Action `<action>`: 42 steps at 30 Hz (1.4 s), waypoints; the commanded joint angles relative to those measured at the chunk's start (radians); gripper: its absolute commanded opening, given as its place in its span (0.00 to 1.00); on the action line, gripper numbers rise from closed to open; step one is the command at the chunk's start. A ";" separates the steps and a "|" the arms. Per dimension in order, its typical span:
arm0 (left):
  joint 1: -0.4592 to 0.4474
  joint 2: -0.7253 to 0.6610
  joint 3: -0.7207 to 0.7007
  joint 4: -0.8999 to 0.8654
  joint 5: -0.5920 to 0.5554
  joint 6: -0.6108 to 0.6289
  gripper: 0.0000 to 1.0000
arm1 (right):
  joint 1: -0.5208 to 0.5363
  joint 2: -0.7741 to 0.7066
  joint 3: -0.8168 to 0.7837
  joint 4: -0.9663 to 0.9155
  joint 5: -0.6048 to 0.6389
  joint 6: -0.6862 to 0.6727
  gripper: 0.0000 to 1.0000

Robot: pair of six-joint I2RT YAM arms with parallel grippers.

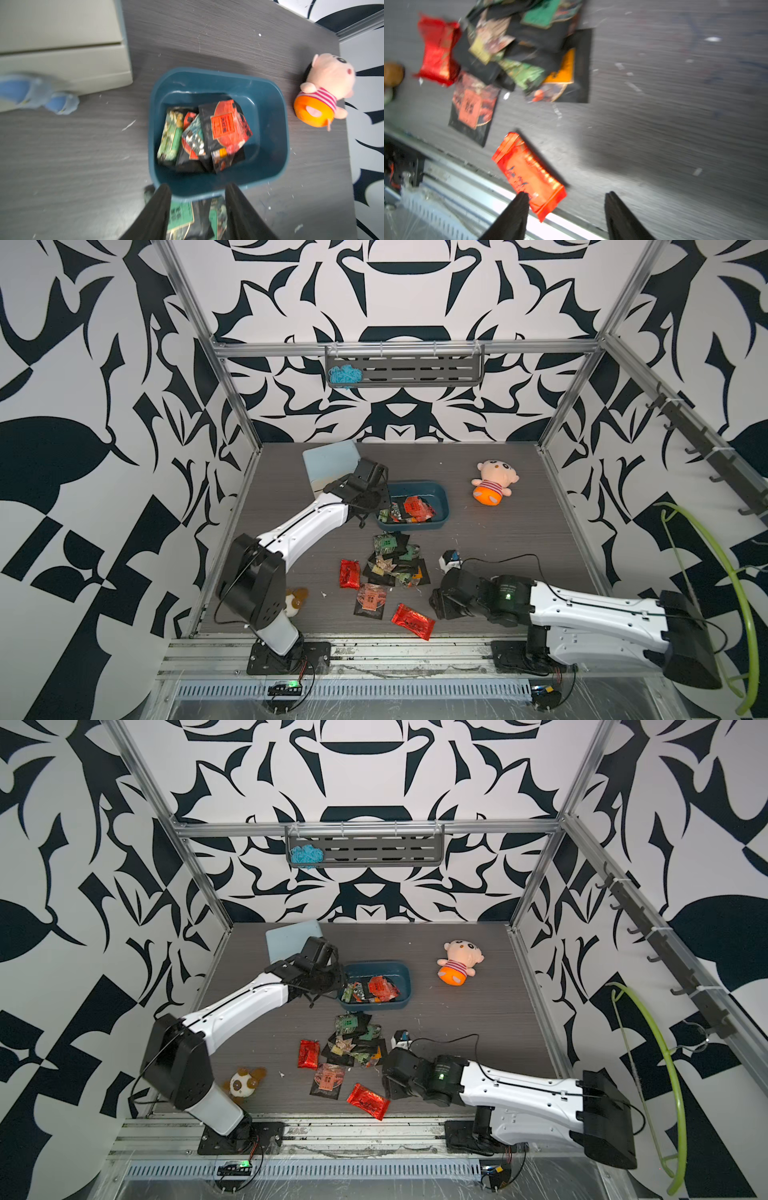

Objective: Put the tea bags into the storage box
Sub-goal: Pick up the tea bag from the center of the board.

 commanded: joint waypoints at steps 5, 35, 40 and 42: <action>0.003 -0.231 -0.254 -0.037 -0.039 -0.039 0.52 | 0.095 0.232 0.145 0.021 -0.029 -0.174 0.68; 0.003 -0.672 -0.587 -0.093 -0.049 -0.123 0.53 | 0.108 0.553 0.288 -0.060 0.002 -0.229 0.68; 0.004 -0.675 -0.599 -0.079 -0.049 -0.135 0.53 | 0.108 0.569 0.296 -0.068 0.002 -0.225 0.52; 0.003 -0.674 -0.599 -0.074 -0.047 -0.136 0.53 | 0.109 0.567 0.308 -0.079 0.008 -0.226 0.45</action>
